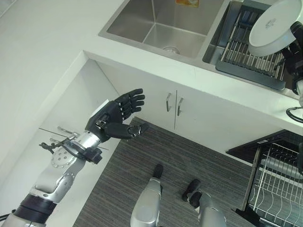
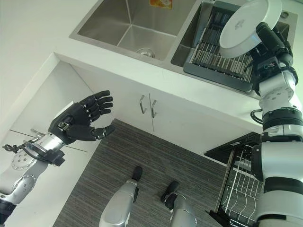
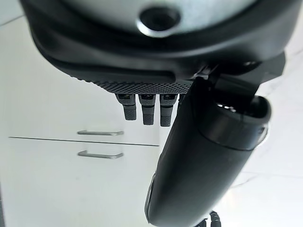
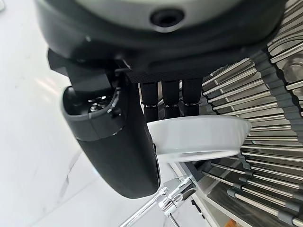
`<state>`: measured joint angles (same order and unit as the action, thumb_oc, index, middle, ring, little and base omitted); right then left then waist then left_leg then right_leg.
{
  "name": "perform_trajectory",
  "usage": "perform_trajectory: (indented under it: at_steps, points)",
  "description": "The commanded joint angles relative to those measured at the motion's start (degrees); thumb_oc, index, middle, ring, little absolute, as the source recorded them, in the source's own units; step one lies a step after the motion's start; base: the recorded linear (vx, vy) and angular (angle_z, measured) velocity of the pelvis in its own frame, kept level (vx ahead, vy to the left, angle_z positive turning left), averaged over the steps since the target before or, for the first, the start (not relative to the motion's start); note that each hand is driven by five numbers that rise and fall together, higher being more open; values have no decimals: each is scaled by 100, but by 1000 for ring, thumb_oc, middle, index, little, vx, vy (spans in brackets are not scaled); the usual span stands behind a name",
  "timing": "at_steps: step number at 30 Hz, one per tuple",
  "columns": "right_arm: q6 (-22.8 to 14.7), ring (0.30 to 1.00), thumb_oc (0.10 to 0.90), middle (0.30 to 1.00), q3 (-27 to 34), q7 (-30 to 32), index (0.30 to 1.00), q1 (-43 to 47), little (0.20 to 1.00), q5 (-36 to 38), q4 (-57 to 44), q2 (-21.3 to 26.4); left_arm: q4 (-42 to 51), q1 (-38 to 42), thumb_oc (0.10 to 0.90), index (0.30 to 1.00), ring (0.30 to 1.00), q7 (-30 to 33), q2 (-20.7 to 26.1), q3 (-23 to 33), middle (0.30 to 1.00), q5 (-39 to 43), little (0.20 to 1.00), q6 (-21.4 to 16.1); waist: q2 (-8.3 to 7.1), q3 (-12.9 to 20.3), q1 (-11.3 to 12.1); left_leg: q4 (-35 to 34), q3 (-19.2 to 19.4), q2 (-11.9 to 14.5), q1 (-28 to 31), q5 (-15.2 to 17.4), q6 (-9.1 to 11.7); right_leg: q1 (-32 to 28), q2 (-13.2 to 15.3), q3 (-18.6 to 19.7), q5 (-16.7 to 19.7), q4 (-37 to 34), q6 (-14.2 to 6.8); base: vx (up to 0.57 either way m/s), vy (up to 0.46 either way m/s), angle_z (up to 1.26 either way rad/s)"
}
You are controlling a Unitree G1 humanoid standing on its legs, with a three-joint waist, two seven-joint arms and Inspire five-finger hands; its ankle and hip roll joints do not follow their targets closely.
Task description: Place the dishes in the dishwasher.
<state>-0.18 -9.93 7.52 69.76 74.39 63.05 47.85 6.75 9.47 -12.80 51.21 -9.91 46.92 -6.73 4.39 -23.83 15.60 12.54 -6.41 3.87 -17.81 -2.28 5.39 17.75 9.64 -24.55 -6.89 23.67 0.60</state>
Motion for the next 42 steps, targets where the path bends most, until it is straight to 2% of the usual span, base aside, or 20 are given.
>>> perform_trajectory:
  at_steps: [1,9,13,19,25,29,34,37,42]
  points:
    - [-781,300,400,300,-213,56,300,145,300,-130,-512,57,590,330,800,900,900,52,233,382,900,163,900,-654,-191,297,32,465,245,-15,132,1142,-65,-514,-36,477,-169,-648,-637,-69,13,-6]
    - [-1233,300,400,300,-231,-311,300,115,300,-213,-1048,41,749,167,800,900,900,-37,93,470,900,94,900,-673,-321,373,15,465,356,10,170,1172,-91,-542,-71,566,-162,-648,-641,-56,42,-7]
    - [-1386,300,400,300,-91,-488,300,-121,300,-171,-1575,65,833,-69,800,900,900,-232,-14,565,900,7,900,-726,-452,466,19,465,420,37,256,1217,-113,-628,-80,581,-159,-648,-677,-46,42,-7]
    - [-1545,300,400,300,404,-499,300,-849,300,-131,-2483,-118,922,-459,800,900,900,-517,-449,496,900,-238,900,-738,-665,919,-32,465,532,56,617,1357,-173,-926,-78,679,-180,-648,-775,16,127,-9]
    - [-1567,300,400,300,766,-366,300,-1469,300,-29,-3035,-219,986,-710,800,900,900,-666,-684,498,900,-406,900,-717,-790,1226,-88,465,575,22,785,1404,-230,-1037,-56,742,-155,-648,-822,12,91,-10]
    - [-1671,300,400,300,960,-249,300,-1876,300,-20,-3557,-447,1008,-764,800,900,900,-691,-823,513,900,-419,900,-787,-808,1382,-168,465,630,16,917,1470,-255,-1132,-20,767,-171,-648,-854,-22,132,-2]
    - [-1660,300,400,300,1155,357,300,-2722,300,-732,-4738,-910,1044,-731,800,900,900,-565,-1176,420,900,-539,900,-838,-710,1576,-357,465,708,-54,1085,1549,-334,-1230,91,832,-183,-648,-887,-46,194,-10]
    - [-1620,300,400,300,1194,507,300,-3170,300,-1032,-5197,-1139,1070,-694,800,900,900,-423,-1309,421,900,-577,900,-877,-663,1645,-477,465,779,-75,1162,1596,-360,-1244,145,871,-184,-648,-905,-56,172,-4]
    - [-1570,300,400,300,1366,596,300,-4452,300,-1536,-6486,-1943,1163,-685,800,900,900,-242,-1594,522,900,-761,900,-849,-608,1731,-788,465,935,-146,1284,1685,-466,-1222,226,1032,-124,-648,-967,-71,166,-13]
